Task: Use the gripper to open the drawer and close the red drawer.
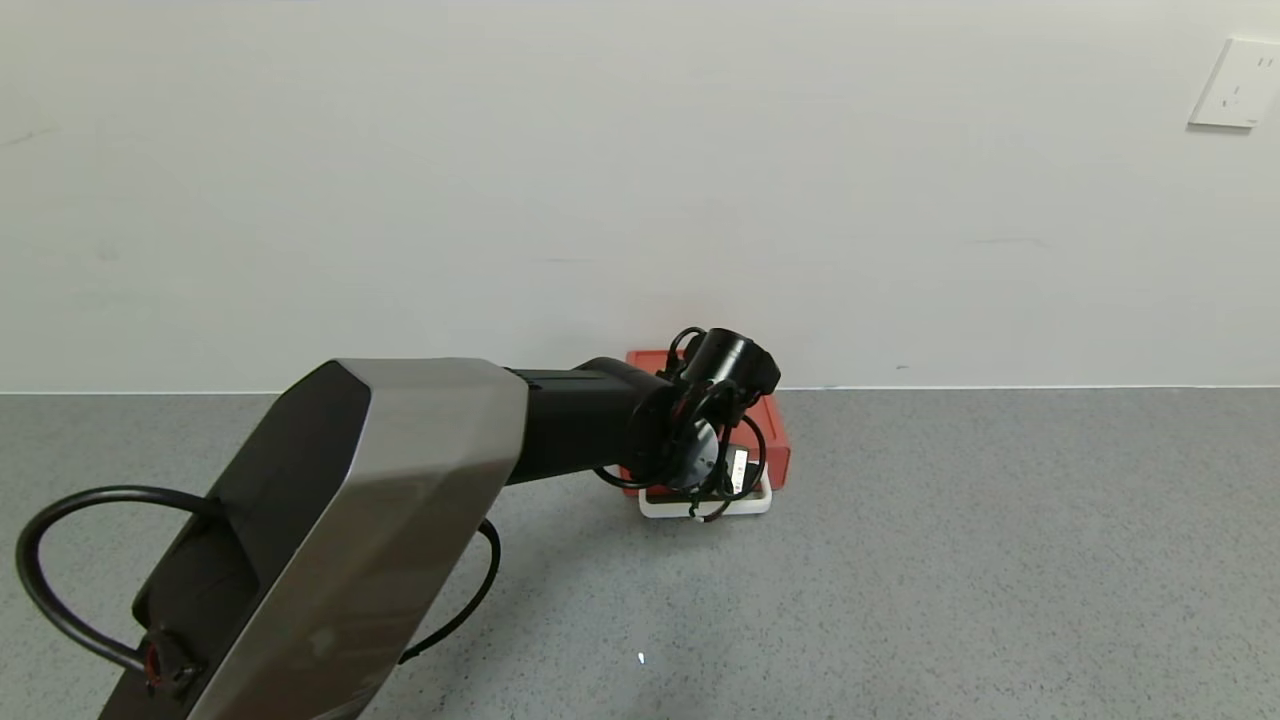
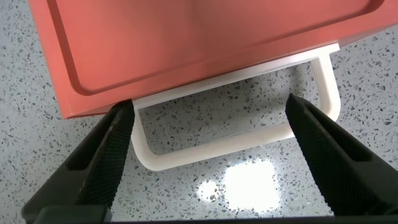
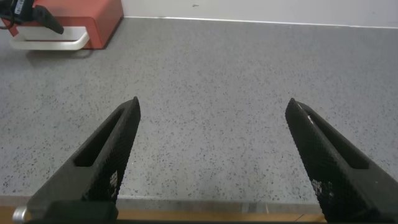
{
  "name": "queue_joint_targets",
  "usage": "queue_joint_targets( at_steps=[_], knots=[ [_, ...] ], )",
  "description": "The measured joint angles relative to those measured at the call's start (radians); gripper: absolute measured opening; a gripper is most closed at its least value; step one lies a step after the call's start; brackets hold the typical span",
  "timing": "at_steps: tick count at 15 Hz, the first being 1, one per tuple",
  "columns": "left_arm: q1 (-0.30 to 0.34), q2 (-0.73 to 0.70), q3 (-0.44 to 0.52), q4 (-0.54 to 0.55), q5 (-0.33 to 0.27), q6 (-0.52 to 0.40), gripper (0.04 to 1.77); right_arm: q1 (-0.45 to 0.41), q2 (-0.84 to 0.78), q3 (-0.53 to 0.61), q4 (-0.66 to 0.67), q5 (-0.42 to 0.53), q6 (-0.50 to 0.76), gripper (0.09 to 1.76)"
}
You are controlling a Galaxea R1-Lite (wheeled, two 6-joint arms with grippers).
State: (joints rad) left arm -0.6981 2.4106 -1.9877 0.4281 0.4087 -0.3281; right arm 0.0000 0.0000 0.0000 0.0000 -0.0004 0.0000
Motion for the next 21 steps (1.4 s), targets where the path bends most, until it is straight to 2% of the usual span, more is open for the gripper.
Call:
queue_joint_targets(
  at_steps=[7,14,18,21],
  knots=[
    [-0.005,-0.013,0.0,0.031,0.004,0.003,1.75,0.0,0.0,0.0,0.0,0.0,0.0,1.71],
    [-0.003,-0.134,0.015,0.127,-0.018,0.011,1.75,0.0,0.0,0.0,0.0,0.0,0.0,1.71],
    [0.03,-0.267,0.029,0.195,-0.084,0.057,1.75,0.0,0.0,0.0,0.0,0.0,0.0,1.71],
    [0.081,-0.397,0.077,0.213,-0.157,0.151,1.75,0.0,0.0,0.0,0.0,0.0,0.0,1.71]
  ],
)
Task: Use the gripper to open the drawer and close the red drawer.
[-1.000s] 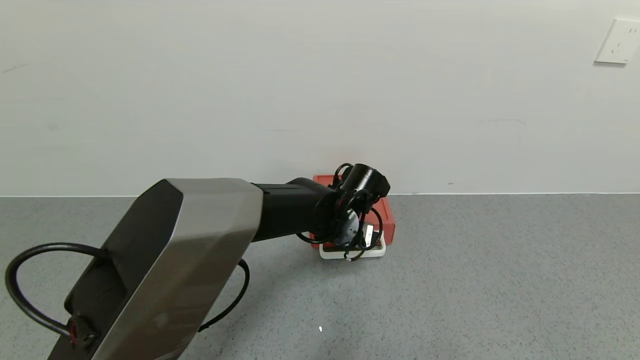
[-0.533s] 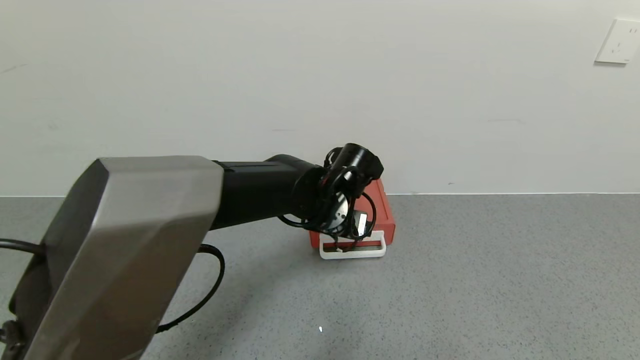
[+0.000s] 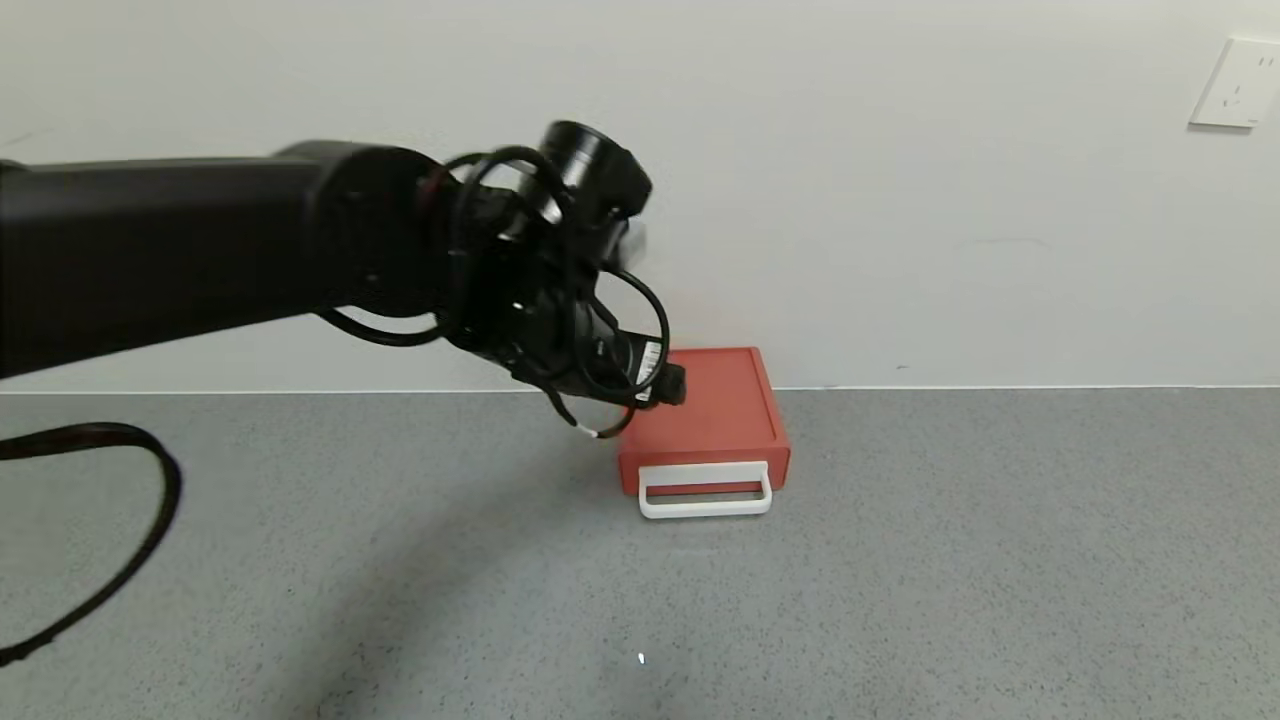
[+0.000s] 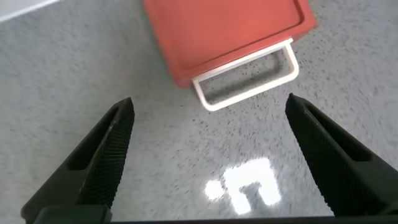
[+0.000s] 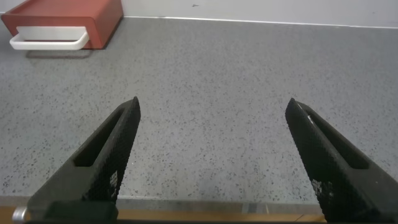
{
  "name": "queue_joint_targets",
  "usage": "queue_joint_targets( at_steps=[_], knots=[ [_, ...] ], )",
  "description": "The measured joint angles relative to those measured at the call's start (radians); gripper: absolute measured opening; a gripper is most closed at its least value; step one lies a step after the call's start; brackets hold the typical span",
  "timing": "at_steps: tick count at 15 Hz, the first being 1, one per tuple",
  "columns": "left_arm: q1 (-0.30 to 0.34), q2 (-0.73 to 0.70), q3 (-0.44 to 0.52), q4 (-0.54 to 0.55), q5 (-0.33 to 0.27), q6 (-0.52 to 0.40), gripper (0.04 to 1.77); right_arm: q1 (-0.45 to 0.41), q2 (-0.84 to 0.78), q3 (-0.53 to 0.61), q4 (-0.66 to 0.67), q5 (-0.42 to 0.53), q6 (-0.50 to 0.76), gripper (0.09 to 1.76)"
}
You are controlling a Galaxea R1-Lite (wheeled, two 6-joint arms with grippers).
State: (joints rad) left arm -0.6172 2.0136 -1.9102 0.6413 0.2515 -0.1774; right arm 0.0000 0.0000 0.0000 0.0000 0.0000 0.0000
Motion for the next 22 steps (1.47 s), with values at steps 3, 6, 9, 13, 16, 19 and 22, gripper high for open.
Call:
queue_joint_targets(
  at_steps=[3,6,9,13,16,19,22],
  knots=[
    [0.077,-0.157,0.095,-0.001,-0.125,0.115,1.75,0.0,0.0,0.0,0.0,0.0,0.0,1.71],
    [0.133,-0.317,0.211,-0.004,-0.176,0.181,1.75,0.0,0.0,0.0,0.0,0.0,0.0,1.71],
    [0.151,-0.47,0.311,-0.005,-0.177,0.195,1.75,0.0,0.0,0.0,0.0,0.0,0.0,1.71],
    [0.156,-0.684,0.429,-0.003,-0.112,0.195,1.75,0.0,0.0,0.0,0.0,0.0,0.0,1.71],
    [0.162,-0.832,0.52,0.0,-0.046,0.193,1.75,0.0,0.0,0.0,0.0,0.0,0.0,1.71],
    [0.232,-0.958,0.59,0.002,-0.032,0.194,1.75,0.0,0.0,0.0,0.0,0.0,0.0,1.71],
    [0.325,-1.079,0.646,0.005,-0.03,0.197,1.75,0.0,0.0,0.0,0.0,0.0,0.0,1.71]
  ],
)
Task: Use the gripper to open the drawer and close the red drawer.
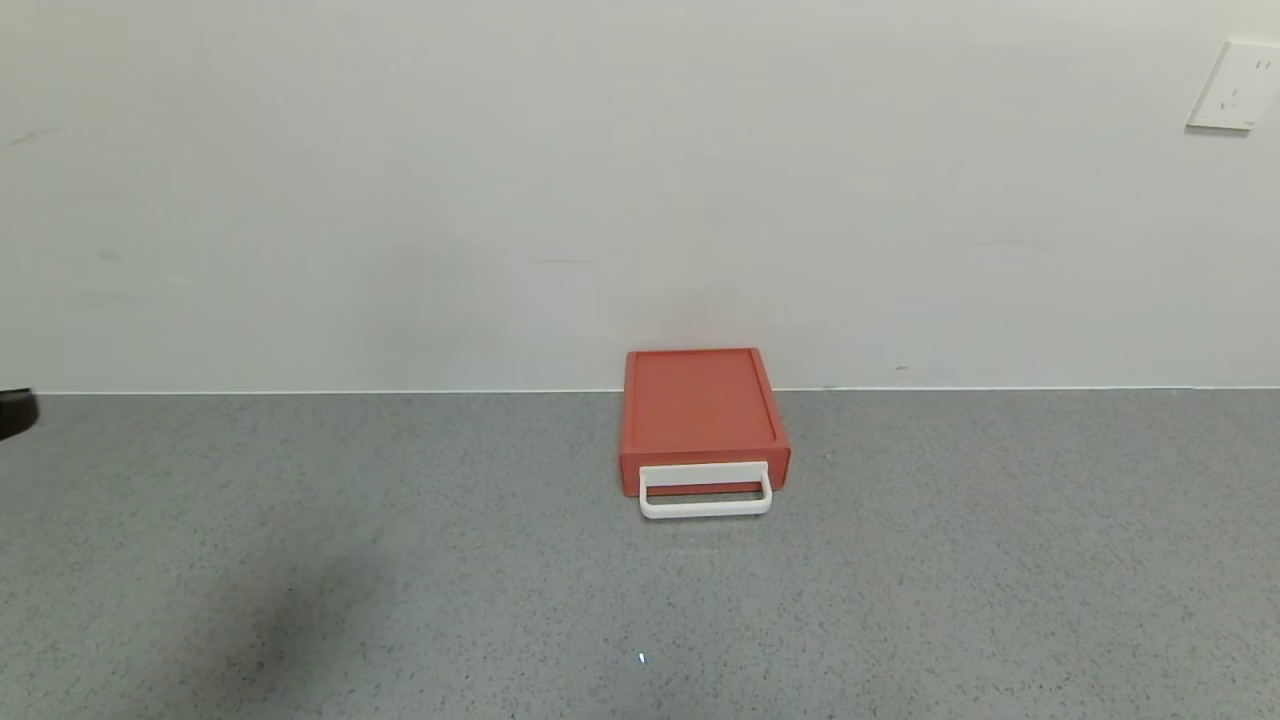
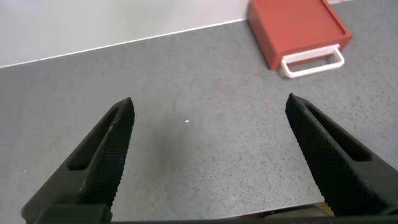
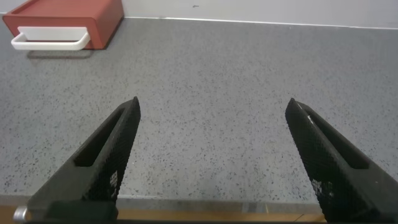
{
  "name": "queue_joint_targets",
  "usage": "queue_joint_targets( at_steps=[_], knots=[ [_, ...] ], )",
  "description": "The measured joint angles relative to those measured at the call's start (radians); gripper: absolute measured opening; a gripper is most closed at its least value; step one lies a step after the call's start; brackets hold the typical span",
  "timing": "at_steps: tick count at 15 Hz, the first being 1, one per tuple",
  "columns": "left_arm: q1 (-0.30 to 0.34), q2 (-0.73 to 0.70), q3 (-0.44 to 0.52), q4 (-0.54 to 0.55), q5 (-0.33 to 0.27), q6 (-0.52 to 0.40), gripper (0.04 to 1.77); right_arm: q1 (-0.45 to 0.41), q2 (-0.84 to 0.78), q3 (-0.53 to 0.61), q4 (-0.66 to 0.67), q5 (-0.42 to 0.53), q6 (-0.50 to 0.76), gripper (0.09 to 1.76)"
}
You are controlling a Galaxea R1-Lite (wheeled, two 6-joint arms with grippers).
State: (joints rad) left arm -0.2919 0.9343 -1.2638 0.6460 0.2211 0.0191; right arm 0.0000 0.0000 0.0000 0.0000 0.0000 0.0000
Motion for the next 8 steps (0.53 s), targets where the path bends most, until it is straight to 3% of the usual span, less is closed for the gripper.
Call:
queue_joint_targets(
  at_steps=[4,8],
  knots=[
    [0.112,-0.129,0.052,0.003,-0.009,0.005,1.75,0.0,0.0,0.0,0.0,0.0,0.0,1.71],
    [0.179,-0.257,0.128,0.001,-0.009,0.018,1.75,0.0,0.0,0.0,0.0,0.0,0.0,1.71]
  ],
)
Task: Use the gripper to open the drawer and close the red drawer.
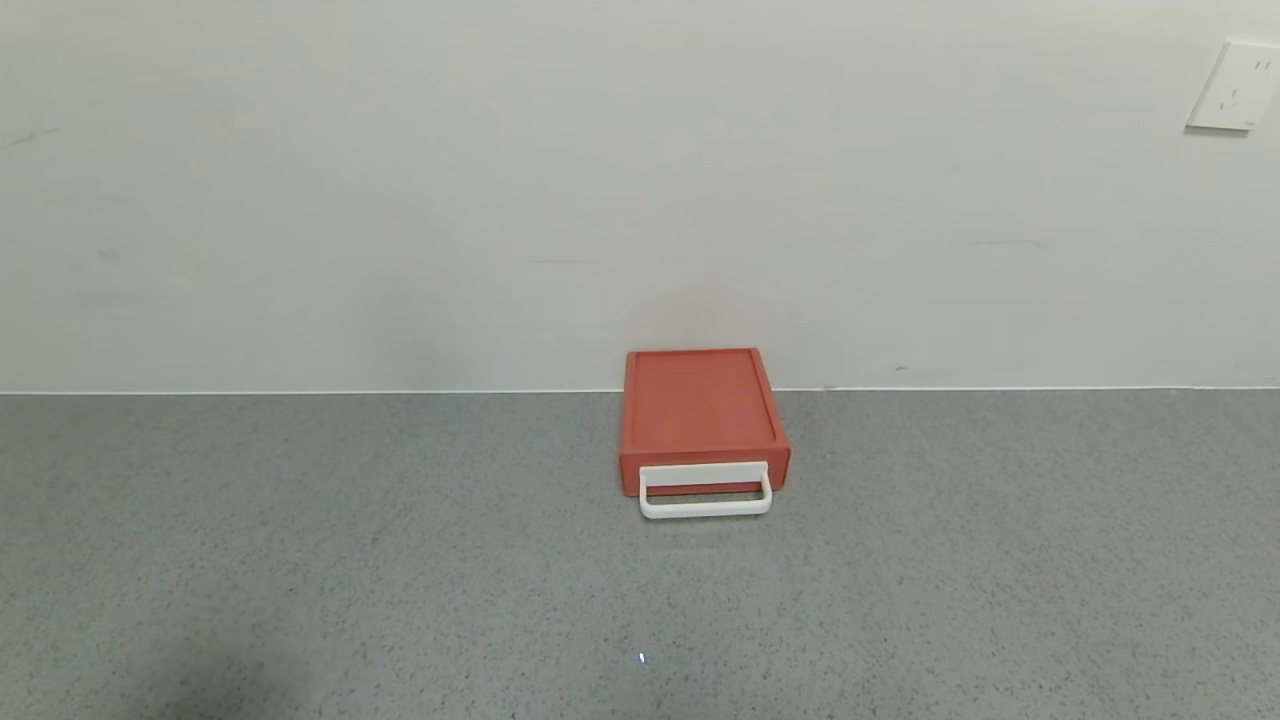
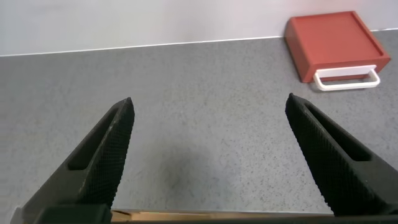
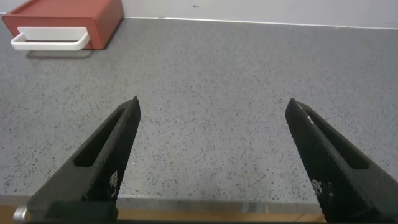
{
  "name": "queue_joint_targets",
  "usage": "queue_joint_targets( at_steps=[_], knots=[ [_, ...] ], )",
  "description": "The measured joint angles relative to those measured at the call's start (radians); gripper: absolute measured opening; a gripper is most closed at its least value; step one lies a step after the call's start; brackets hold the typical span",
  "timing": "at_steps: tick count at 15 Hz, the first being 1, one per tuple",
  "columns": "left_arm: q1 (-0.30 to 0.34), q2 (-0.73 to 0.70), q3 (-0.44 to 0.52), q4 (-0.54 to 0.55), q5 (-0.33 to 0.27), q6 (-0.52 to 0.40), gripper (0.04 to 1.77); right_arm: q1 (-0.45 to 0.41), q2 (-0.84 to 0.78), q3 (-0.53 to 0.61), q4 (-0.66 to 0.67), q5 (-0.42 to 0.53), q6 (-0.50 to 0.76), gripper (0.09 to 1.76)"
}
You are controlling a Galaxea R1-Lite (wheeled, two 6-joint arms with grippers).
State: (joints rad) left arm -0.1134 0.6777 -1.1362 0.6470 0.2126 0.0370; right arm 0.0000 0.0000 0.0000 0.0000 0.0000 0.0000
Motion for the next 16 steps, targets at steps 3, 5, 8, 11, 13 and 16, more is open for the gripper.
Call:
queue_joint_targets(
  at_steps=[3,5,8,11,13,16],
  knots=[
    [0.034,-0.105,0.058,-0.004,-0.005,0.011,1.75,0.0,0.0,0.0,0.0,0.0,0.0,1.71],
    [0.051,-0.175,0.089,0.0,-0.005,0.018,1.75,0.0,0.0,0.0,0.0,0.0,0.0,1.71],
    [0.069,-0.267,0.129,0.003,0.004,0.026,1.75,0.0,0.0,0.0,0.0,0.0,0.0,1.71],
    [0.113,-0.357,0.175,0.003,-0.002,0.028,1.75,0.0,0.0,0.0,0.0,0.0,0.0,1.71],
    [0.134,-0.424,0.221,0.001,-0.004,0.032,1.75,0.0,0.0,0.0,0.0,0.0,0.0,1.71],
    [0.127,-0.509,0.307,-0.008,-0.034,0.046,1.75,0.0,0.0,0.0,0.0,0.0,0.0,1.71]
  ],
)
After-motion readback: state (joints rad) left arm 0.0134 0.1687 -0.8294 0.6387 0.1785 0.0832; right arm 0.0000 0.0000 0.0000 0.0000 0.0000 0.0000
